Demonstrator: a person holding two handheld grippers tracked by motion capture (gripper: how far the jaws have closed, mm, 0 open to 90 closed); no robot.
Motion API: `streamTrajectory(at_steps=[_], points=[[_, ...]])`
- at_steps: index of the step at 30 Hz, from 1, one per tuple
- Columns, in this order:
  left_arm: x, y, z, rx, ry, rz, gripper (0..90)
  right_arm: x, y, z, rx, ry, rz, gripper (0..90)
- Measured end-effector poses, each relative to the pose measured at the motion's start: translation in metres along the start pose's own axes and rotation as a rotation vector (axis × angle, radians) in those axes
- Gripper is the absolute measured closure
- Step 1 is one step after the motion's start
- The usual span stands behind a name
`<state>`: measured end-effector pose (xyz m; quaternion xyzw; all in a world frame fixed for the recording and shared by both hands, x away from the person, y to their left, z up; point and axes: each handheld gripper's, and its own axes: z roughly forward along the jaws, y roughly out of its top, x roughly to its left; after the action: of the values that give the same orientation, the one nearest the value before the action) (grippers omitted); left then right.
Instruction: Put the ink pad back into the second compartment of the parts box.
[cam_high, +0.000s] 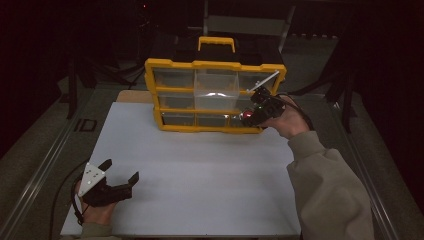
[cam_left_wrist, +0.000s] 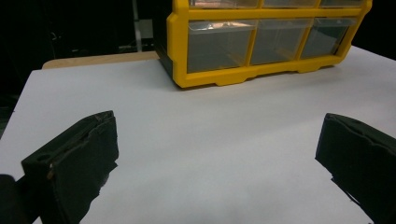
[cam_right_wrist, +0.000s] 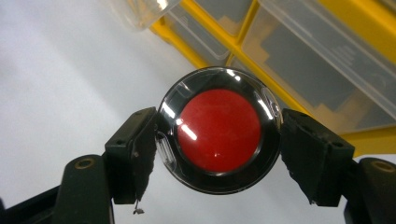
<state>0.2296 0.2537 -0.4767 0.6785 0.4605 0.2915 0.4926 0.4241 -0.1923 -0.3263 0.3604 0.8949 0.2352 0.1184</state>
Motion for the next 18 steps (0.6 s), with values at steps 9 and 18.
streamTrajectory(at_steps=[9, 18], points=[[0.000, 0.000, 0.000, -0.001, 0.001, -0.001, 0.0, -0.005, 0.004, -0.006, -0.009, -0.008, 0.007, 29.8], [0.000, 0.000, 0.000, -0.001, 0.000, -0.001, 0.0, -0.009, 0.008, -0.012, -0.021, -0.016, 0.013, 29.8]])
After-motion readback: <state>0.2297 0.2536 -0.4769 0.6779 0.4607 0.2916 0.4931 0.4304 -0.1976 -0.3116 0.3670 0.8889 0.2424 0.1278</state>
